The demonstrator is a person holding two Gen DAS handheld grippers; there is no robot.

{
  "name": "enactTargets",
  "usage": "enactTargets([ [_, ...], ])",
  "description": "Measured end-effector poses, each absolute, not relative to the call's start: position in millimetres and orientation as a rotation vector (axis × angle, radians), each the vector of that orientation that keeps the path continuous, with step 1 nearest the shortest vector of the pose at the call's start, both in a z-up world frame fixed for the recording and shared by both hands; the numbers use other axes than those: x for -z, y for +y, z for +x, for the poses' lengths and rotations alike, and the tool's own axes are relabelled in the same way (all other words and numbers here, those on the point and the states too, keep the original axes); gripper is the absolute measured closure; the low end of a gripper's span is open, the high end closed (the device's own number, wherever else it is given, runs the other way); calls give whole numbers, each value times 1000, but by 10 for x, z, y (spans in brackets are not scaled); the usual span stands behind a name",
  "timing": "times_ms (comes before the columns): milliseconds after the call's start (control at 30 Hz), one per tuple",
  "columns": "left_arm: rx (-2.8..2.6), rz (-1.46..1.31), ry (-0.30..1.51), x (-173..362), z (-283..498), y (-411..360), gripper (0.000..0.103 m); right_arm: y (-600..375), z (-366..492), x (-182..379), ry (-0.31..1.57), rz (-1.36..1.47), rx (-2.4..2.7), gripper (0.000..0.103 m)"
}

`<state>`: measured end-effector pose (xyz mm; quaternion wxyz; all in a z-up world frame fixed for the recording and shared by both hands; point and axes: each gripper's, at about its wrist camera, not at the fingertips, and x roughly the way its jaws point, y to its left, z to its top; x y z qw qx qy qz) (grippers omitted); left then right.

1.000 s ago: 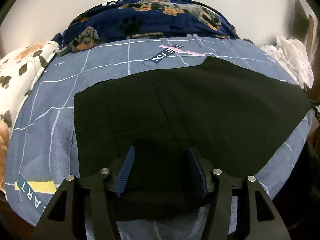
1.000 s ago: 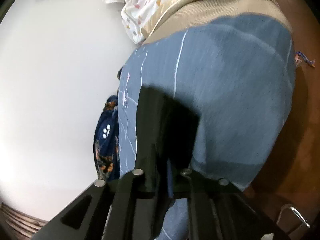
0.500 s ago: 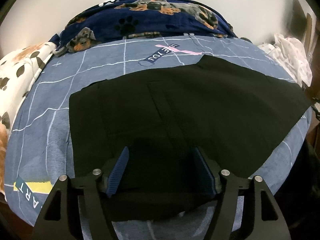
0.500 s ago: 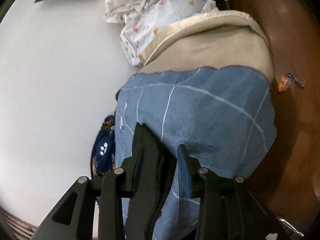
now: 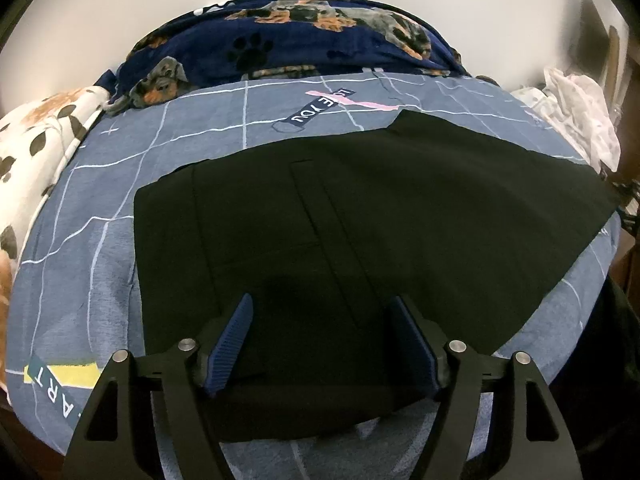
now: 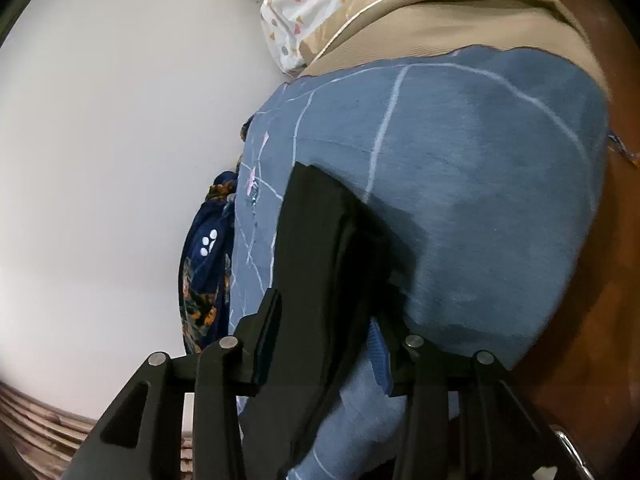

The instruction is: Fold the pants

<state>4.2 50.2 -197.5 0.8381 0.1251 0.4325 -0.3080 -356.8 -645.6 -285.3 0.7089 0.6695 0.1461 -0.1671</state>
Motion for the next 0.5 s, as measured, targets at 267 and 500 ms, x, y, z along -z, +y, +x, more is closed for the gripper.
enactTargets([
  [267, 661, 275, 902, 1988, 21, 489, 29, -6394, -3323, 2745, 477, 1343, 489, 96],
  [500, 648, 279, 905, 1967, 15, 484, 29, -6340, -3425, 2831, 415, 1383, 487, 96],
])
